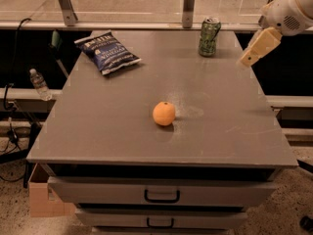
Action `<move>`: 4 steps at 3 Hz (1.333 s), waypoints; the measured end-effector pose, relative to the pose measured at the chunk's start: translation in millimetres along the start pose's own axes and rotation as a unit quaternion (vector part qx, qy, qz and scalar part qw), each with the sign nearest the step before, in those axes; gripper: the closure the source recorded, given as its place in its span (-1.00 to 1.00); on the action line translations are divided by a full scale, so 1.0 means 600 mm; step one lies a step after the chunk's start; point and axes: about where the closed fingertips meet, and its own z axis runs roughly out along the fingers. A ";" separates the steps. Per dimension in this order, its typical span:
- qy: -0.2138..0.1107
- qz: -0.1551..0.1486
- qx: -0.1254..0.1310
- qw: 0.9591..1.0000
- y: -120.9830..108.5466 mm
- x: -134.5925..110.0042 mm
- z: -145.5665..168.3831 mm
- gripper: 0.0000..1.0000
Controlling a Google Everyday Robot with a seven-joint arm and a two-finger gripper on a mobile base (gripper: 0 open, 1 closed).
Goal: Move green can near orange
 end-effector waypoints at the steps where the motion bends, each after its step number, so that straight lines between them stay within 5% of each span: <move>1: 0.001 -0.001 -0.001 1.000 0.002 0.000 -0.001 -1.00; 2: -0.012 0.013 -0.012 1.000 -0.004 -0.007 0.020 -1.00; 3: -0.045 0.069 -0.021 0.996 -0.032 0.001 0.064 -1.00; 4: -0.075 0.128 -0.027 0.989 -0.057 0.011 0.113 -1.00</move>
Offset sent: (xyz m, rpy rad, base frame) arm 0.0237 0.0093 -0.0102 0.0980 0.0302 -0.0044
